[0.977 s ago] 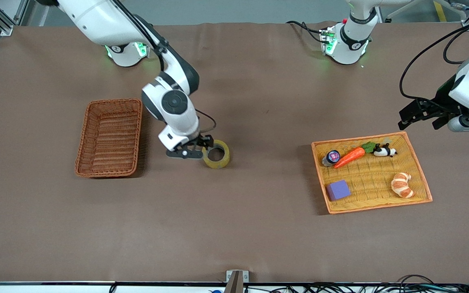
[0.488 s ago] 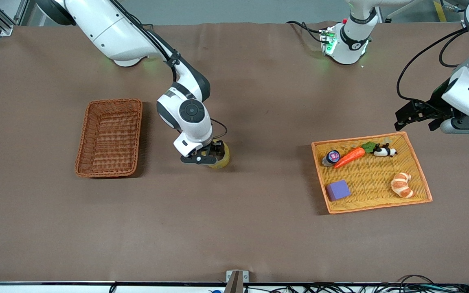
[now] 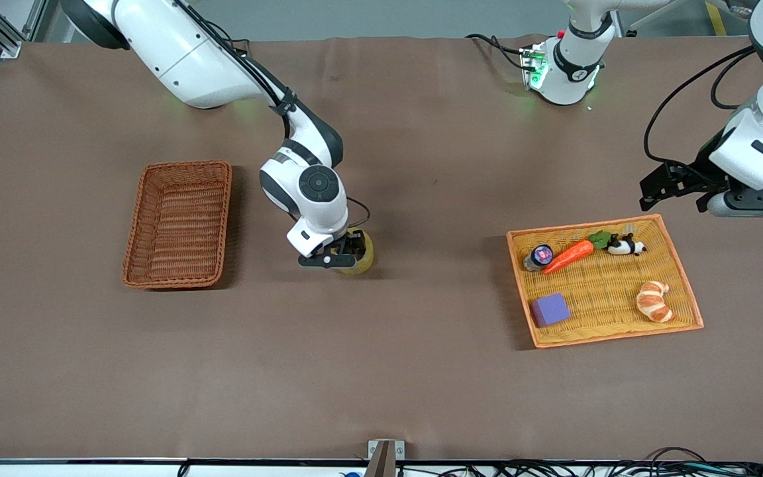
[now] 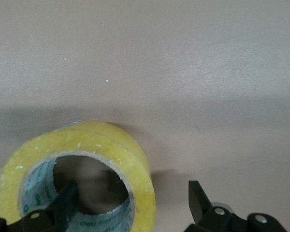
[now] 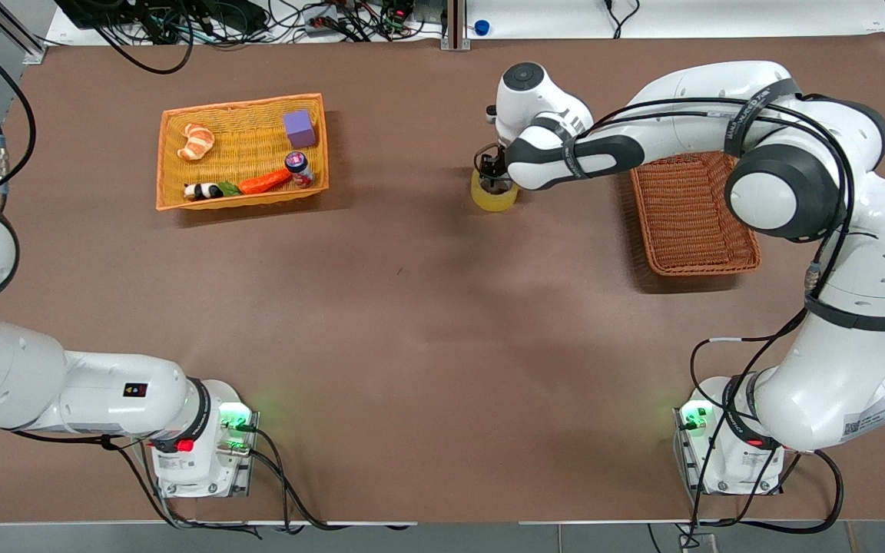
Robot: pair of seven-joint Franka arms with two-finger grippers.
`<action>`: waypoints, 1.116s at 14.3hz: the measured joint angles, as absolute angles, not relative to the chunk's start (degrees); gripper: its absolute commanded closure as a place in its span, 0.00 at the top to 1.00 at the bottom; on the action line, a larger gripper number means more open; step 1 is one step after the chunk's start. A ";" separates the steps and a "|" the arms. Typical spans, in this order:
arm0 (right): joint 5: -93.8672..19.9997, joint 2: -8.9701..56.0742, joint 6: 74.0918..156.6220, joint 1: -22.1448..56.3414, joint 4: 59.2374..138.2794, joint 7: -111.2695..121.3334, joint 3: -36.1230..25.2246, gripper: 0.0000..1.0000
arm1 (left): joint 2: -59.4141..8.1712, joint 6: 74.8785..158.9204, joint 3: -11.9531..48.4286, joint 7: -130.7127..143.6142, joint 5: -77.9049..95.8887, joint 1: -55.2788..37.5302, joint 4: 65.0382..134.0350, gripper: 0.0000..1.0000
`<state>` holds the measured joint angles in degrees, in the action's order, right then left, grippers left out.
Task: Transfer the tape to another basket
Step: 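Close the right gripper on the tape roll rim, then carry the tape roll into the brown basket with the right gripper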
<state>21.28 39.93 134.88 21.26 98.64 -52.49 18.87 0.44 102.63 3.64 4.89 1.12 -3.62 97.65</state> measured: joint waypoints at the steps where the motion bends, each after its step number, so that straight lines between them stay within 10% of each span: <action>1: 21.38 40.20 135.27 21.26 98.64 -53.03 18.86 0.95 | 0.45 102.55 3.65 4.88 0.97 -3.86 97.65 1.00; 5: 23.01 40.69 135.61 21.32 98.68 -53.83 18.87 0.61 | 0.58 102.50 3.51 4.88 0.81 -3.74 97.63 1.00; 8: 25.27 40.96 136.39 21.79 99.02 -55.61 18.88 0.00 | 0.61 102.50 3.50 4.88 0.81 -3.67 97.63 1.00; 16: 30.20 40.61 134.81 21.59 98.45 -60.29 18.97 0.00 | 0.62 102.49 3.67 4.88 0.80 -3.96 97.63 1.00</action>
